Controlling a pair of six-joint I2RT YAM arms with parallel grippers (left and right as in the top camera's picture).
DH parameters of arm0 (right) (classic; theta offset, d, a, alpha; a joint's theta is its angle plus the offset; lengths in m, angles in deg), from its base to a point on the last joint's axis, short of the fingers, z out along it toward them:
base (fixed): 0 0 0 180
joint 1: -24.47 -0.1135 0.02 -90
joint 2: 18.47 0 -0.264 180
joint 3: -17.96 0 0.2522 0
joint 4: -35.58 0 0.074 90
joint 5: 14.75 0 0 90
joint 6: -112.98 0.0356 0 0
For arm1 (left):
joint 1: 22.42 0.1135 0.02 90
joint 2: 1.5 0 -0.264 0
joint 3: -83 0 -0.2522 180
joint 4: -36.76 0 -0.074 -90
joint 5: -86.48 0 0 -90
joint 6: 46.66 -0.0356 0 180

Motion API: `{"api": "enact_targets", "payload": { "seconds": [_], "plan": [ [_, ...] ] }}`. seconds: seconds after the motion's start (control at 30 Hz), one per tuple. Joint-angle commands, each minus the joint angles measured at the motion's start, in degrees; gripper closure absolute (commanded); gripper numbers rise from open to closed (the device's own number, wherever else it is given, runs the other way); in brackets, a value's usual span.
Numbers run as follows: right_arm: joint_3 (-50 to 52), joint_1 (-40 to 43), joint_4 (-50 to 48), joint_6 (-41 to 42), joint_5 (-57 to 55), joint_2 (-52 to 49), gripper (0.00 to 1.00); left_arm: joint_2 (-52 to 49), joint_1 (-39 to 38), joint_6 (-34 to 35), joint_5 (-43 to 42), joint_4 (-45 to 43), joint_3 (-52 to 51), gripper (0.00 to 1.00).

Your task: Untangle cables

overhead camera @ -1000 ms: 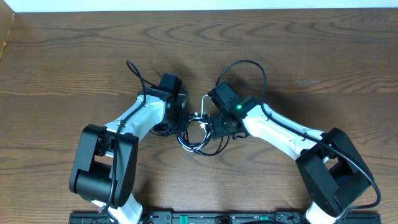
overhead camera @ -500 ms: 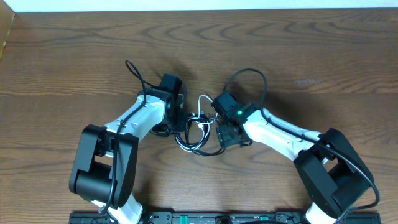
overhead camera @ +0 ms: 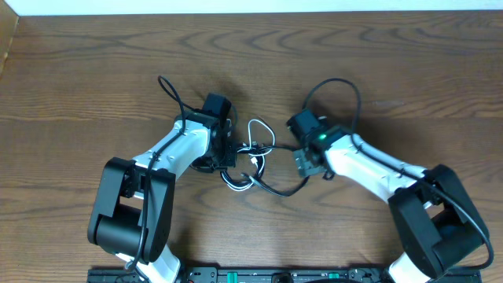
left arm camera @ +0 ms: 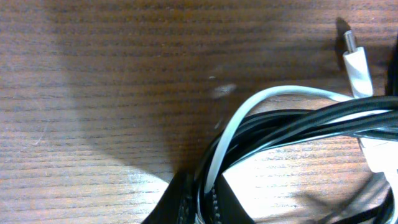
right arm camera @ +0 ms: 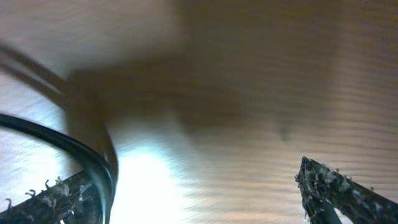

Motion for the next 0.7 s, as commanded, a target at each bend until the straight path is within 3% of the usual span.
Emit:
{"api": "enact_targets", "payload": {
  "seconds": [0.0,0.13,0.37,0.67],
  "plan": [
    [3.5,4.55,0.96,-1.4,-5.31,-3.41,0.07,-0.76,0.35,0.76,4.11,0.35,-0.5,0.92],
    [3.5,8.98,0.02,0.66,-1.92,-3.41,0.08,-0.76,0.35,0.76,4.09,0.33,-0.48,0.92],
    [3.5,9.33,-4.15,-0.04,7.5,-3.41,0.05,-0.74,0.35,0.76,3.78,0.33,-0.44,0.92],
    [3.52,9.33,-5.14,-12.39,22.21,-3.41,0.01,-0.63,0.35,0.76,3.63,0.35,-0.35,0.92]
  ]
}}
